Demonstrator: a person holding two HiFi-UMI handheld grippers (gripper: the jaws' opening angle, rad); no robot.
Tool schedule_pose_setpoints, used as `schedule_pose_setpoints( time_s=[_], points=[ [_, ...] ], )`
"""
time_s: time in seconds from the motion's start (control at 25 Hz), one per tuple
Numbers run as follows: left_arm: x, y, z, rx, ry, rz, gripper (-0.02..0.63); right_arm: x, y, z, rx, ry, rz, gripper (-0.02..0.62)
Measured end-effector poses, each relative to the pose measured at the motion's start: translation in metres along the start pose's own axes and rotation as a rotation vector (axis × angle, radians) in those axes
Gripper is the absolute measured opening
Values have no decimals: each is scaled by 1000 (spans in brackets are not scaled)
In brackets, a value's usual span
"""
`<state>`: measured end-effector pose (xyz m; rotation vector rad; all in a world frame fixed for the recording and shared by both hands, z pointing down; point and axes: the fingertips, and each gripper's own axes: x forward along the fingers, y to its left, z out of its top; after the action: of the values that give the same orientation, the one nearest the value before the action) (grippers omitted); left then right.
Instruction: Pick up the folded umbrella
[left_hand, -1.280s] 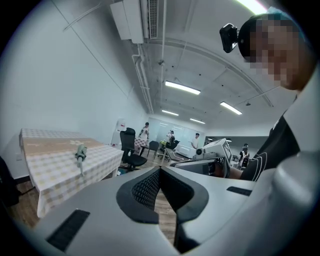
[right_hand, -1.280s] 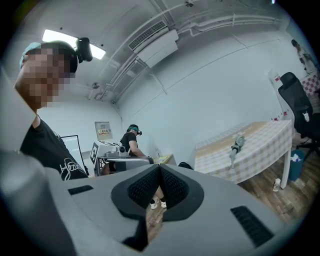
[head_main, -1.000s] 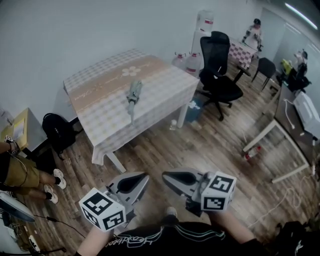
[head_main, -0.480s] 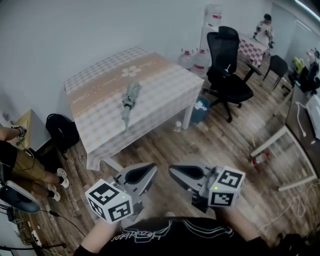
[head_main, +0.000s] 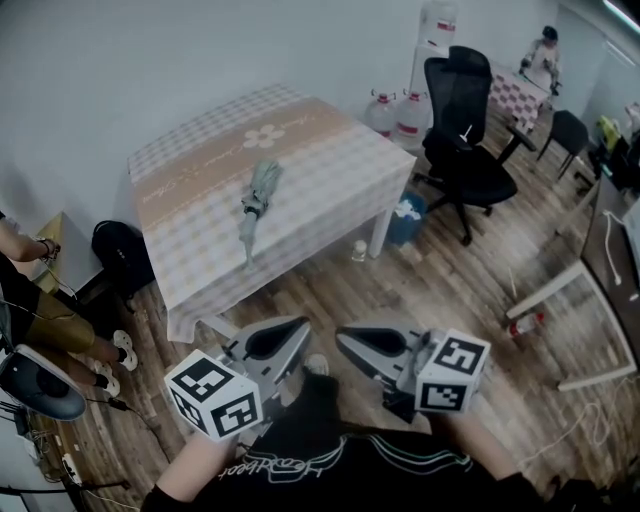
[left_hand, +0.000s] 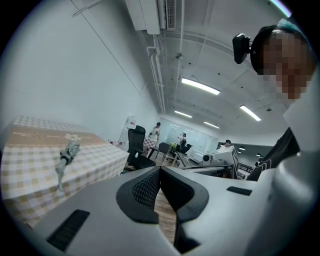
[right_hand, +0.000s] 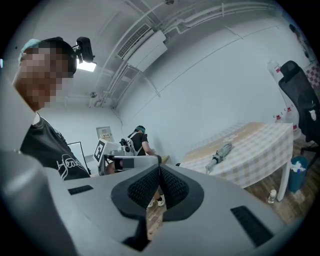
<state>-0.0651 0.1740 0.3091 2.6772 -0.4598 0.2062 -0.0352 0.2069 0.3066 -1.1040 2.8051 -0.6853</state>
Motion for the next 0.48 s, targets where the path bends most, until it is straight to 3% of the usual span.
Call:
schedule_pose_setpoints(
  time_s=[0.12,0.48],
  points=[
    [19,16,4,0,9,-11,-3,4,-20,8,-35,6,-18,12],
    [85,95,32,13,7,24,-3,28,-122,38,-4,8,-50,12]
  ],
)
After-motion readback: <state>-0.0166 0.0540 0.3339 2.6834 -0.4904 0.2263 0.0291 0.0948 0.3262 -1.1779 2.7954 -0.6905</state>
